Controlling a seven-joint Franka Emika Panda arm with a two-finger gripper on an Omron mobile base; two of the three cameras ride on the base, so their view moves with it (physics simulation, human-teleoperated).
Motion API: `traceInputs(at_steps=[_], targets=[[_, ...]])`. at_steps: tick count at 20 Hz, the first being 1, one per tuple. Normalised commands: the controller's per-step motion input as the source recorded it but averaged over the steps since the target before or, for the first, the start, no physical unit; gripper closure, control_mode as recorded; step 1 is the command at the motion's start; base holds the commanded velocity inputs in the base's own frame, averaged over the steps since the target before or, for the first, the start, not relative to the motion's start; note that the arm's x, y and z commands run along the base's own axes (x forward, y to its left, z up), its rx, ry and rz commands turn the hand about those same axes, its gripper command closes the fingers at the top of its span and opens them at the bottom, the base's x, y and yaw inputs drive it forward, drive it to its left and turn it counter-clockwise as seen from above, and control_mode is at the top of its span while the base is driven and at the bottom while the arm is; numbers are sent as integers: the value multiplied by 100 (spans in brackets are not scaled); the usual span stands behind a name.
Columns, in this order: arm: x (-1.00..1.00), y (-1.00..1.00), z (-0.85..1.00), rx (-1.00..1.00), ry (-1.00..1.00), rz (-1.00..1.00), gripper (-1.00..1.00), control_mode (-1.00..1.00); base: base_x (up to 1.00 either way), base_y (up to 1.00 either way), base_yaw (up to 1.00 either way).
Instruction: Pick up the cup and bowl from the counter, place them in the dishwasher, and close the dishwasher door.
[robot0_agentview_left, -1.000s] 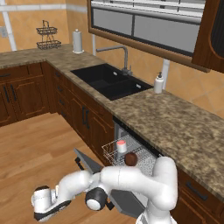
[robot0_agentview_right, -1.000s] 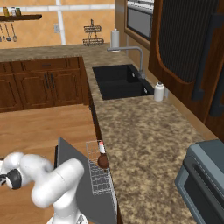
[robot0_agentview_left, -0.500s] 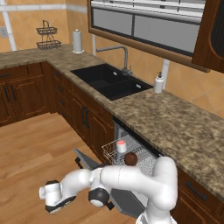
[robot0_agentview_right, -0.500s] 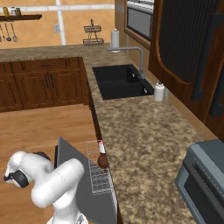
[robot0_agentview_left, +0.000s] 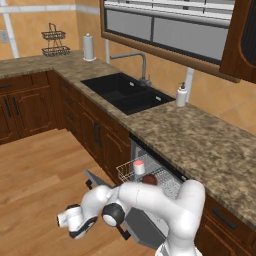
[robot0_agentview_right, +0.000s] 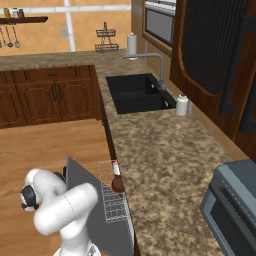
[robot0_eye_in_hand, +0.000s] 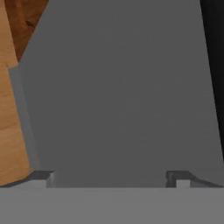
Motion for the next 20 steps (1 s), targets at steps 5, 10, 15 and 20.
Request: traceInputs(at_steps=[5, 10, 15, 20], targets=[[74, -31, -12, -26, 0, -9, -100, -100, 0, 0, 0], [66, -66, 1, -28, -1, -22, -100, -100, 0, 0, 0], [73, -96, 7, -25, 0, -29, -100, -100, 0, 0, 0], [84, -100, 0, -18, 0, -26, -100, -100, 0, 0, 0]])
